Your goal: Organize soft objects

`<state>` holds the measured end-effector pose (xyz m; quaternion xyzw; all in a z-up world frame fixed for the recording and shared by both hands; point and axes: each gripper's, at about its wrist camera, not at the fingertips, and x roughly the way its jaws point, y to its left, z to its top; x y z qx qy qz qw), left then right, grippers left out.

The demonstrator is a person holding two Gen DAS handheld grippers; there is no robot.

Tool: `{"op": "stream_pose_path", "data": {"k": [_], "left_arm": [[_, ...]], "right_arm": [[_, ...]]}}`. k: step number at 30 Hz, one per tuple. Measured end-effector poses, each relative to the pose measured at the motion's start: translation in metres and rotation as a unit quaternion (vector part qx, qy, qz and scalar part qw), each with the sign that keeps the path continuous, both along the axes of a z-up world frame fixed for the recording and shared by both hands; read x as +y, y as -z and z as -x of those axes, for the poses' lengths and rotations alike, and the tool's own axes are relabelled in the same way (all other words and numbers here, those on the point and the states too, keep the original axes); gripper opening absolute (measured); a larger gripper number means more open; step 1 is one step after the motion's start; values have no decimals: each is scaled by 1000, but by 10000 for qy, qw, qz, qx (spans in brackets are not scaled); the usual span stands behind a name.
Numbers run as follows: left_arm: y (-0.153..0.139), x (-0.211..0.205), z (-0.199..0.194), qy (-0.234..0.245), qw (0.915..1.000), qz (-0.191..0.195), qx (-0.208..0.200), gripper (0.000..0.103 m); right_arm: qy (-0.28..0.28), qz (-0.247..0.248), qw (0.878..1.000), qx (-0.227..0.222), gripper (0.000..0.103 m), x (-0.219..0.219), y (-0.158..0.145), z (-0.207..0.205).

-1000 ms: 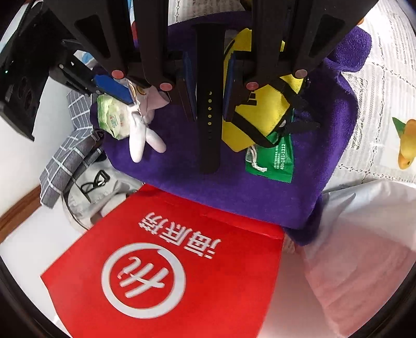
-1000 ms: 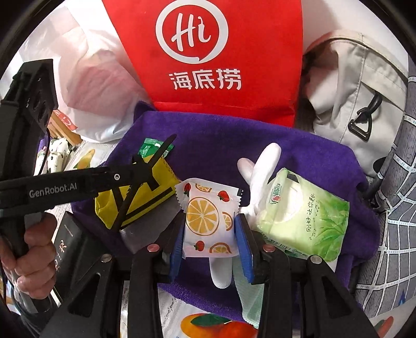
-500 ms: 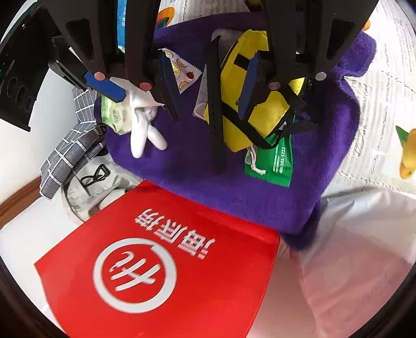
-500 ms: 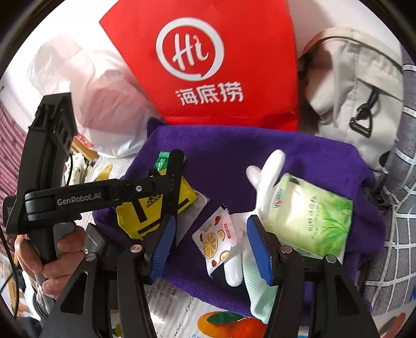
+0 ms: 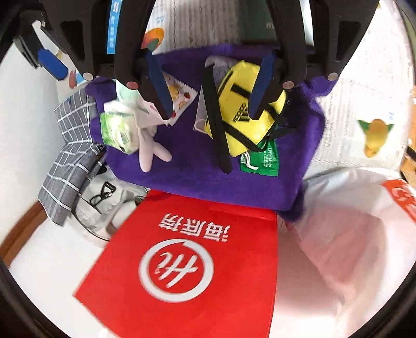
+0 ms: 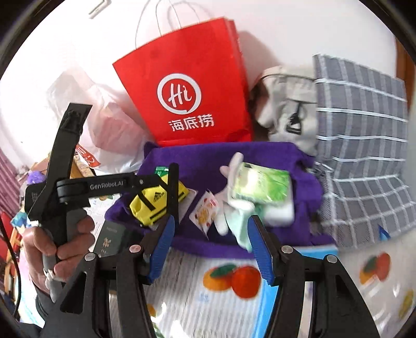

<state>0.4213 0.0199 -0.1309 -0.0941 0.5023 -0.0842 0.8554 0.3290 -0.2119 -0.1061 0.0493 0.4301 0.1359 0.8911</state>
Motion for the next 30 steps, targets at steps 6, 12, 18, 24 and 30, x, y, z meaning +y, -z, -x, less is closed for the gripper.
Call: {"op": "stream_pose_path", "data": {"k": [6, 12, 18, 24, 30], "left_arm": [[-25, -10, 64, 230, 9995, -141, -177, 68], [-59, -8, 148, 192, 9966, -426, -684, 78], [-86, -9, 214, 136, 9934, -657, -926, 80], [-102, -17, 272, 90, 9886, -909, -1196, 90], [-110, -24, 318, 95, 9849, -1160, -1281, 92]], "right_arm": [[139, 375, 9990, -195, 58, 1, -27, 63], [185, 455, 9979, -417, 58, 2, -53, 133], [254, 280, 9979, -530, 65, -6, -62, 184], [399, 440, 9954, -745, 83, -14, -70, 229], [641, 433, 9926, -931, 99, -25, -76, 271]]}}
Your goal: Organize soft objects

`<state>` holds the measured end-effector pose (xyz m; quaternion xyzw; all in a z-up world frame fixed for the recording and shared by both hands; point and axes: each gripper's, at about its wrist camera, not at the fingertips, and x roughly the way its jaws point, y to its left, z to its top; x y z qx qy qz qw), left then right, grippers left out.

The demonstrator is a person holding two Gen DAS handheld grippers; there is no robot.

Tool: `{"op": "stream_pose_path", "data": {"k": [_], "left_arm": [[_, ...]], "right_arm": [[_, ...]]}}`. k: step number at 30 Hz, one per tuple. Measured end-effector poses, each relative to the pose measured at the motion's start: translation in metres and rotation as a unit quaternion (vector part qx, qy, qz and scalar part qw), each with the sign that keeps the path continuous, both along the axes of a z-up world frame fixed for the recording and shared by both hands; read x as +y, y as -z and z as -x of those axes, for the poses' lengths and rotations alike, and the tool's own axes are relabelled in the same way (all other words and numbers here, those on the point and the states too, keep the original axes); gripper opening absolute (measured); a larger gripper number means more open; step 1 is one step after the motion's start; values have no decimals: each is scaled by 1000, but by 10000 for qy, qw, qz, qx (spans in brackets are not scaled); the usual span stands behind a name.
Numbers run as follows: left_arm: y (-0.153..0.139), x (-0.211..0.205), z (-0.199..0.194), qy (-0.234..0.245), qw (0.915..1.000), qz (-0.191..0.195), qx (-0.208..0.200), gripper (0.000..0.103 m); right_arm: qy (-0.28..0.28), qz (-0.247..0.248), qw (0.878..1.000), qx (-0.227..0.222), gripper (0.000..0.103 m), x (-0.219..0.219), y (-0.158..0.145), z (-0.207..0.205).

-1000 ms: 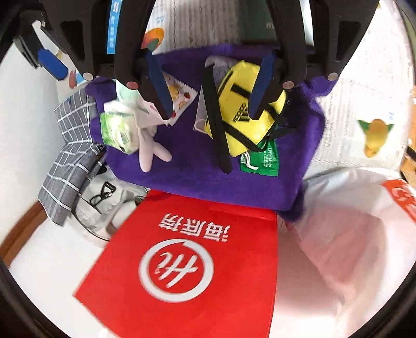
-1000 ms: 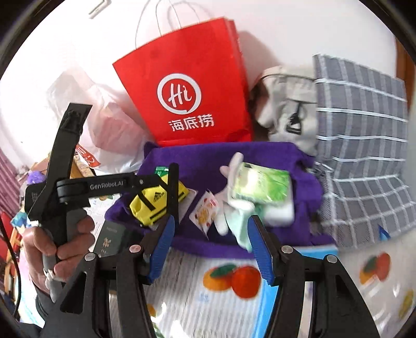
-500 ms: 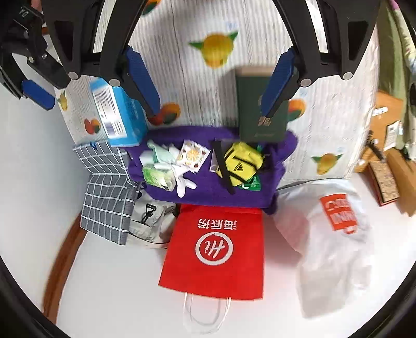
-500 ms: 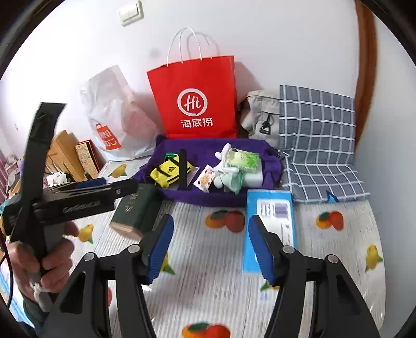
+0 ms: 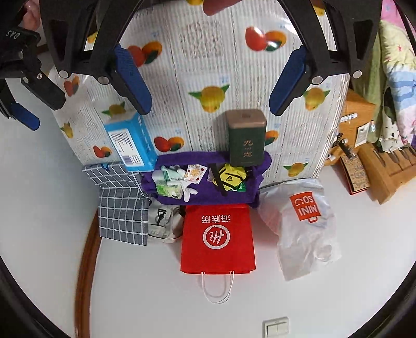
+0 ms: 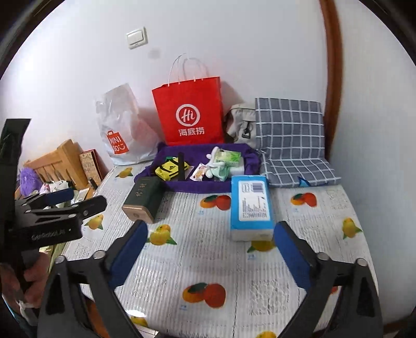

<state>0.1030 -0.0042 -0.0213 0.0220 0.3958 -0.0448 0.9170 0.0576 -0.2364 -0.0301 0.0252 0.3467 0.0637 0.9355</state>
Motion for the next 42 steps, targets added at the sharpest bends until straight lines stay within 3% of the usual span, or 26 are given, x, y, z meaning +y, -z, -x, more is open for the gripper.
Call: {"op": "stream_pose_path", "data": {"k": [14, 42], "left_arm": [[-17, 6, 71, -120, 9994, 68, -322, 94], [-19, 12, 85, -211, 9987, 87, -459, 94]], "right_arm": [[37, -104, 9999, -61, 100, -2, -7, 58], [33, -42, 9999, -108, 100, 3, -11, 75]]}}
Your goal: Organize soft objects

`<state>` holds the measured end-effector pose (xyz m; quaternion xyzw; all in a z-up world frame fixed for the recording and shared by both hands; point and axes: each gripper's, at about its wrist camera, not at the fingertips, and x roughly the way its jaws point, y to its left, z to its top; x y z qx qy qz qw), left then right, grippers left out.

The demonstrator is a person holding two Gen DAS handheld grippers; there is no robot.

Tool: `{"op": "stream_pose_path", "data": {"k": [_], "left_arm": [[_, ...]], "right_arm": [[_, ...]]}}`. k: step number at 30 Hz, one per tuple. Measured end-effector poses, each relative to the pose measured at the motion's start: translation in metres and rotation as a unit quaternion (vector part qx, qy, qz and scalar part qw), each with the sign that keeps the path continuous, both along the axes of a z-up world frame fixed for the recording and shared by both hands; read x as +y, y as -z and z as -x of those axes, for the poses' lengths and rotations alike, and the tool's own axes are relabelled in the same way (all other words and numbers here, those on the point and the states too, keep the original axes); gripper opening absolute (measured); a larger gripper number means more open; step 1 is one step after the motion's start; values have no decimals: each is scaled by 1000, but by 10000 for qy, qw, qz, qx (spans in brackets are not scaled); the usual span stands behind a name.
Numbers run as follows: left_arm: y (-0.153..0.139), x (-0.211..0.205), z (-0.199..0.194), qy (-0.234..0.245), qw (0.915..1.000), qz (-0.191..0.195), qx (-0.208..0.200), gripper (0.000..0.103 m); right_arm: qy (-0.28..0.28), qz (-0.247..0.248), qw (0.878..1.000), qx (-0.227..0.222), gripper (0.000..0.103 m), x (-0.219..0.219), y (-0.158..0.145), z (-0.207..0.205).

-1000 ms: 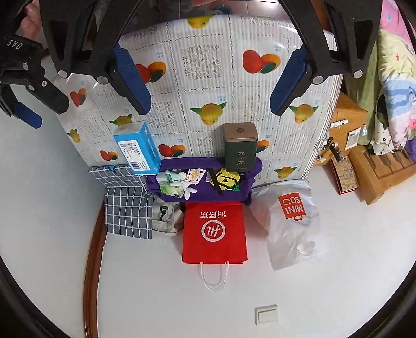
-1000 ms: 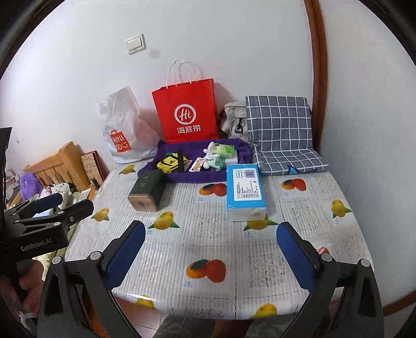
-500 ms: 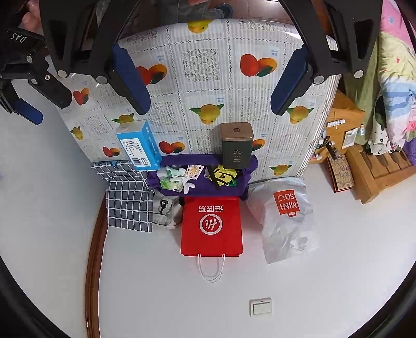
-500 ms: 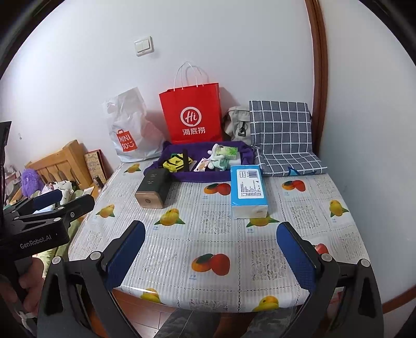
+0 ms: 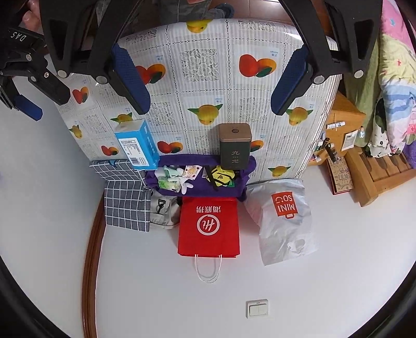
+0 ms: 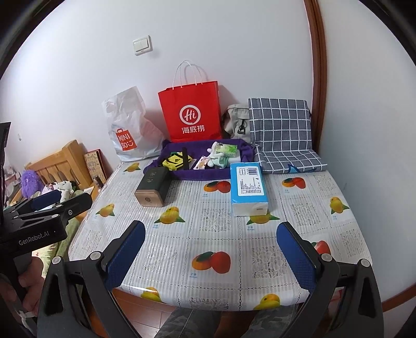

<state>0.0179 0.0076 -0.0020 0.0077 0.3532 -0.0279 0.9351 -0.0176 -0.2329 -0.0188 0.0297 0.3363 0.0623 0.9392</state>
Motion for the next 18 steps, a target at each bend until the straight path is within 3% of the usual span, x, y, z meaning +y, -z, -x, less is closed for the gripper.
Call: {"op": "stream_pose_path", "data": {"k": [18], "left_arm": [[0, -1, 0, -36, 10000, -19, 4, 94]], "right_arm": [[16, -43, 10000, -27, 100, 3, -1, 2]]}}
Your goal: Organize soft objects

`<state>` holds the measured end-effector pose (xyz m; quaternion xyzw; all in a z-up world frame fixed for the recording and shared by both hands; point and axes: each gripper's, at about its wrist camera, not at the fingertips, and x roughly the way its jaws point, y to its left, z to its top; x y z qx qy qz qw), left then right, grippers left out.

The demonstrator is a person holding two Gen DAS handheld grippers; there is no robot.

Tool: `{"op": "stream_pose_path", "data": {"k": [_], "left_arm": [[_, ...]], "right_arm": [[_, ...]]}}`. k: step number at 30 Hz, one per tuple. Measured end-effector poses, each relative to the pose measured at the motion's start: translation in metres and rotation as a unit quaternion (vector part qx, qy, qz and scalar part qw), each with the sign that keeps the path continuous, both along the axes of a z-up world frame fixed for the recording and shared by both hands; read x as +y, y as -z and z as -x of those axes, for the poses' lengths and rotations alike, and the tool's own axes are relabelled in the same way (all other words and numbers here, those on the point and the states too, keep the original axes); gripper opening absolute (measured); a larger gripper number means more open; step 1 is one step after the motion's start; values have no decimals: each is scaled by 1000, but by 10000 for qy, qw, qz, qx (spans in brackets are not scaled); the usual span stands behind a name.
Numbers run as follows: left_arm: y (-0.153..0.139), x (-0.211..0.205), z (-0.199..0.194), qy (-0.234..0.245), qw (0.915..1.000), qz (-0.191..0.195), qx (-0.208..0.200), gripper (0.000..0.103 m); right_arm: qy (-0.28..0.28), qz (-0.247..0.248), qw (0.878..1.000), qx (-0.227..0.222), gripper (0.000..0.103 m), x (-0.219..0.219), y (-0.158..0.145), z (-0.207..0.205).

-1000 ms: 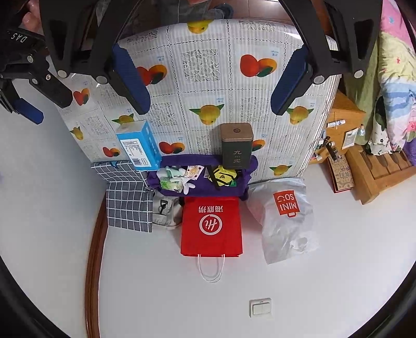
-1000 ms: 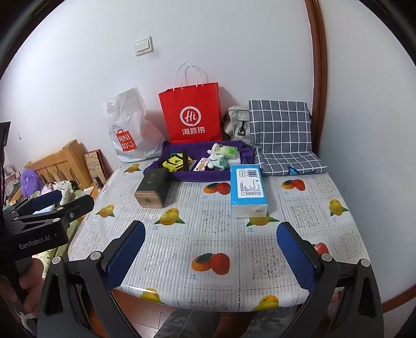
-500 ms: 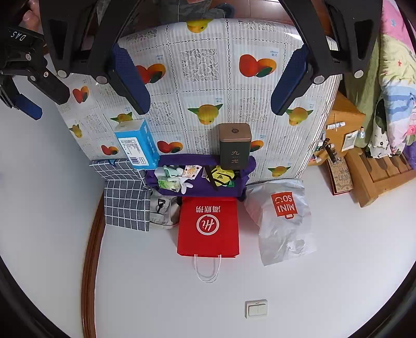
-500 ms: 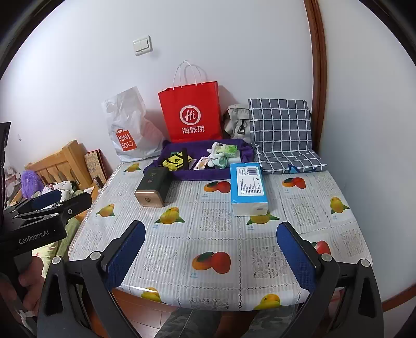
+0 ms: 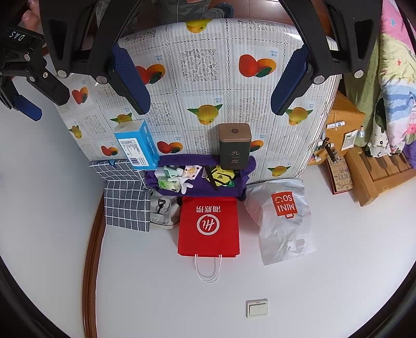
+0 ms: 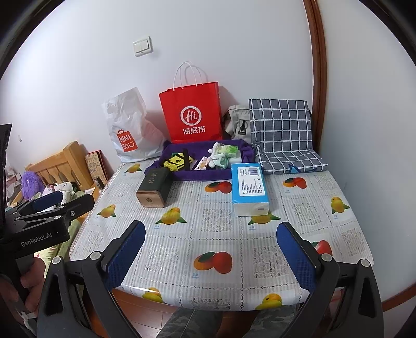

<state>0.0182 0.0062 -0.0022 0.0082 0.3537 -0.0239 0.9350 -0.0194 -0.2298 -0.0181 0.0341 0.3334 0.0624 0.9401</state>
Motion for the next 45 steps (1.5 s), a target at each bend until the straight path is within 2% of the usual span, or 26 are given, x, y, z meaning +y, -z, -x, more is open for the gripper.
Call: {"op": "stream_pose_path", "data": {"k": [45], "left_arm": [[-2, 1, 1, -8, 10000, 12, -52, 94]], "right_arm": [[-20, -62, 9999, -80, 100, 5, -2, 4]]}}
